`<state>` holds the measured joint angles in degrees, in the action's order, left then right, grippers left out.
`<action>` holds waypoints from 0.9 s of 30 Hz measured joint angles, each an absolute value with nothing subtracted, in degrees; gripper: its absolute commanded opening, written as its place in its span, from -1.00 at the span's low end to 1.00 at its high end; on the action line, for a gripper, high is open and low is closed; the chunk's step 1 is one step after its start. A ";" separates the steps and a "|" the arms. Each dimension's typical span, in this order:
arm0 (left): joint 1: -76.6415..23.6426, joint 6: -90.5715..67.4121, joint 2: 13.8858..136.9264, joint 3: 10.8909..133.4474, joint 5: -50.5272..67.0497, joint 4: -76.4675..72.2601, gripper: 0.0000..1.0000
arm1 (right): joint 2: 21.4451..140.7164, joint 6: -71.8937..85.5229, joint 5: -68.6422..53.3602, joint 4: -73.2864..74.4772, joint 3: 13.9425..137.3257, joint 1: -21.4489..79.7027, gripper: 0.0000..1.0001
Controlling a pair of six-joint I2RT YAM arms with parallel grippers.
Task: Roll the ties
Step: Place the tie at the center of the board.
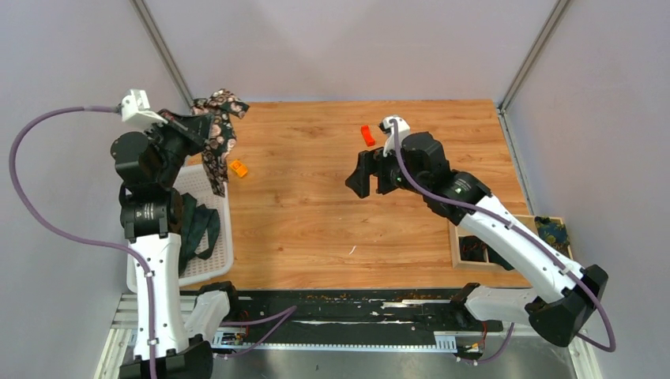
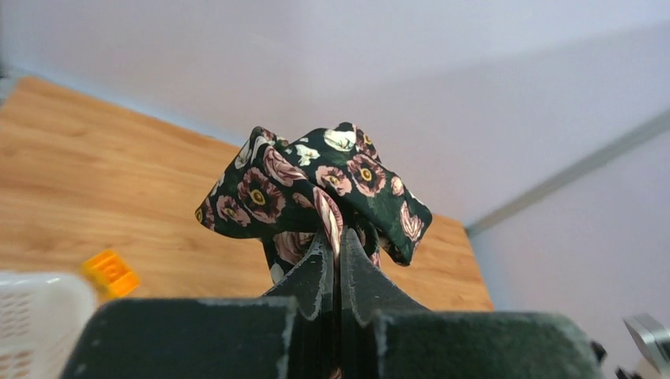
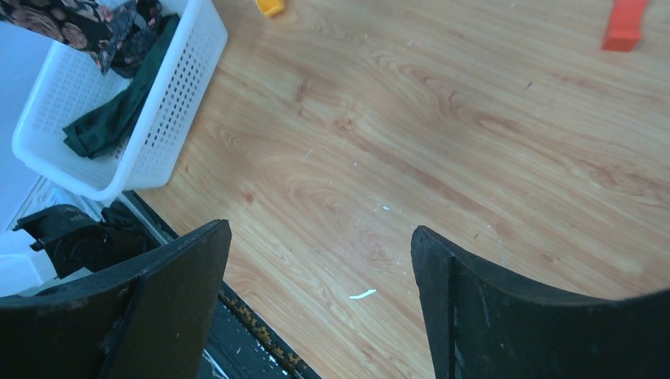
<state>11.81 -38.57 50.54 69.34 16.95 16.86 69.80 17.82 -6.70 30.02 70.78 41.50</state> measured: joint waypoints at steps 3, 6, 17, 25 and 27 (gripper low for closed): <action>5.87 -38.54 51.46 70.19 19.73 15.46 -1.00 | 66.98 17.82 -4.40 29.98 70.78 41.50 0.72; -1.69 -38.50 53.32 70.24 22.28 14.17 -0.46 | 63.86 17.89 -1.48 29.87 70.76 41.50 0.72; -15.73 -30.41 63.70 60.80 27.31 17.85 1.00 | 53.93 19.68 7.27 30.11 64.20 41.50 0.74; -15.73 -26.44 57.45 52.82 25.78 23.46 0.91 | 55.64 18.90 1.96 29.67 58.48 41.50 0.66; -15.73 -26.28 54.70 50.74 24.88 24.12 0.89 | 58.94 18.06 -1.37 29.61 58.28 41.52 0.63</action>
